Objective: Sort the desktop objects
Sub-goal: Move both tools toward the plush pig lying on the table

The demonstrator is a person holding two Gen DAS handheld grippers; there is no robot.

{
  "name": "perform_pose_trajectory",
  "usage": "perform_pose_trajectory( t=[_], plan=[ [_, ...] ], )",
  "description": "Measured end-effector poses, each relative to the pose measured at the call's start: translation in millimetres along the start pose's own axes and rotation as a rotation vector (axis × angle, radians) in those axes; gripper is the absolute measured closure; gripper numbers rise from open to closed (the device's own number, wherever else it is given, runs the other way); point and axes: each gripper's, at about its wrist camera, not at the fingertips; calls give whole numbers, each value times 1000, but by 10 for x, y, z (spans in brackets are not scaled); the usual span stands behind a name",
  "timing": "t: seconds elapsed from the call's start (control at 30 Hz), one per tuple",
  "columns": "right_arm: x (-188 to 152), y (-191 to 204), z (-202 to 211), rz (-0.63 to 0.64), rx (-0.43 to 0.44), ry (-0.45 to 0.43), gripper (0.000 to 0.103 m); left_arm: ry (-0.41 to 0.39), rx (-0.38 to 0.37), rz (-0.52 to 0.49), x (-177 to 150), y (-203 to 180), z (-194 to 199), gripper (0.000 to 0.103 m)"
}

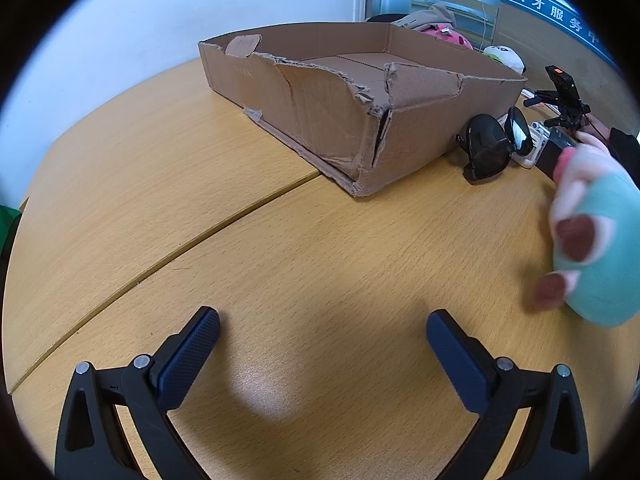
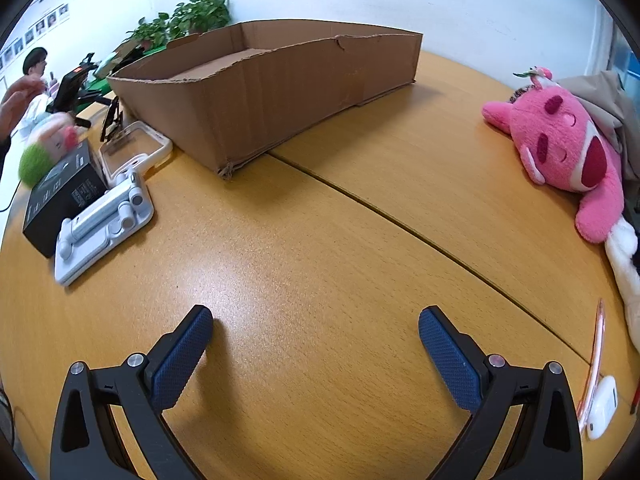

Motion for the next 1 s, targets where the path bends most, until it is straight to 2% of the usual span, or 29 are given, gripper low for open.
perform_pose_trajectory(
  t=[0.17,0.37,0.47,0.57,0.73,0.8,0.93,1.0],
  plan=[
    [-78,78,60,-139,-106,-24,0,0,0,0,-2,1,3,0],
    [-77,200,61,-349,-233,-10,0,0,-2,-1,-1,9,17,0],
    [-117,452,101,-371,-201,-34,0,-1,-1,-1,-1,4,15,0],
    [-122,803,222,-336,-165,-94,0,3,12,17,6,11,-11,0],
    [-35,1393,436,-324,-101,-271,0,37,146,182,-97,-169,27,0],
    [12,1560,447,-318,-75,-301,0,47,183,234,-165,-214,57,0],
    [254,1885,251,-284,-94,-282,0,58,218,291,-210,-213,81,0],
    [355,1994,117,-264,-56,-250,0,61,228,305,-214,-209,87,0]
  ],
)
Point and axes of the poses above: each gripper's, at about its wrist camera, not at the fingertips, and z roughly against the way its jaws point, y to its left, x to its top, and after that the axes turned 12 degrees about x, right-handed
